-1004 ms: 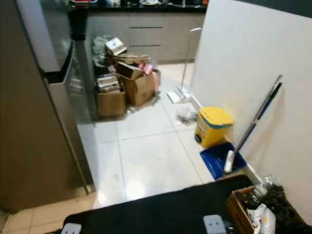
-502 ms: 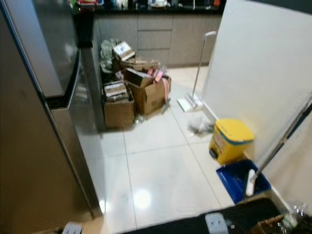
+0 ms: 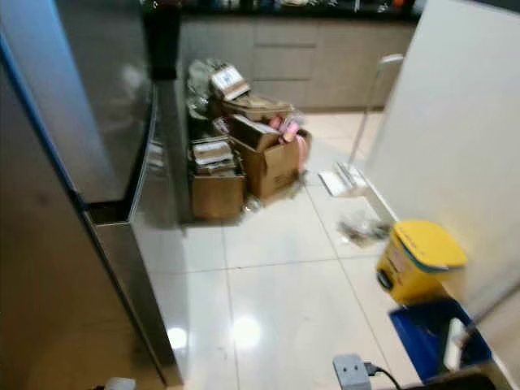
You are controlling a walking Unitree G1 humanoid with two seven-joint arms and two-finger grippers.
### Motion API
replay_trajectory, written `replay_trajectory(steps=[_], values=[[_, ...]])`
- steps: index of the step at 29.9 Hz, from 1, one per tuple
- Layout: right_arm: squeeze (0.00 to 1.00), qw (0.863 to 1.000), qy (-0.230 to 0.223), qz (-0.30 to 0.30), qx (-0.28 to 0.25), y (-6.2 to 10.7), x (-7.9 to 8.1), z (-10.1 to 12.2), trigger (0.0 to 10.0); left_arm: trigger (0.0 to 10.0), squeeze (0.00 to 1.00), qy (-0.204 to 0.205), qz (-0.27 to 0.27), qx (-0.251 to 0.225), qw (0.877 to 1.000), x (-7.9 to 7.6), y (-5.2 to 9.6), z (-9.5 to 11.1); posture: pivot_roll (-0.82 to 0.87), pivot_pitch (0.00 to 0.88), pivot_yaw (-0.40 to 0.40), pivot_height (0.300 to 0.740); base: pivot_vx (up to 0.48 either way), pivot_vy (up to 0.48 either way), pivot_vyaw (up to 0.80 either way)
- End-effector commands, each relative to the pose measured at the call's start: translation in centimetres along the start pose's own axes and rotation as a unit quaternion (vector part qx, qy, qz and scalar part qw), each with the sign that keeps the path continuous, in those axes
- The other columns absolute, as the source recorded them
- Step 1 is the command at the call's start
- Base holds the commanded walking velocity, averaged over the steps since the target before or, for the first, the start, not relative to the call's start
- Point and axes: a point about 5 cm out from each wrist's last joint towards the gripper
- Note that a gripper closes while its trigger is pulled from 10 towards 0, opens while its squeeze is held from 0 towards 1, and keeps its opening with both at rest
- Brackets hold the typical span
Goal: Restocking fridge
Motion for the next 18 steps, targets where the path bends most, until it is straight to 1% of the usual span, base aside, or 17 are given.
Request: replay_trajectory(steps=[1,18], values=[[0.00,1.000,0.003,0.002,0.011,0.07,-0.03,-0.56,10.0,10.0,0.00,0.000,-0.003,0.017,1.000,-0.16,0.12,-0.87,-0.03,0.000,-0.029,0.740,0.000,0.000,0.74],[0.00,1.000,0.006,0.017,0.014,0.07,0.27,-0.81,10.0,10.0,0.00,0.002,-0.009,0.014,1.000,-0.38,0.09,-0.78,-0.03,0.000,-0.029,0.740,0.000,0.000,0.74]])
Point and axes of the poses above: a point about 5 cm out from each wrist's last joint towards the gripper, its own y axis pointing back from the gripper into the wrist, its own z axis along the axis of the wrist's last joint, x = y × z, and after that the axes turned 7 degrees about -y, right-handed
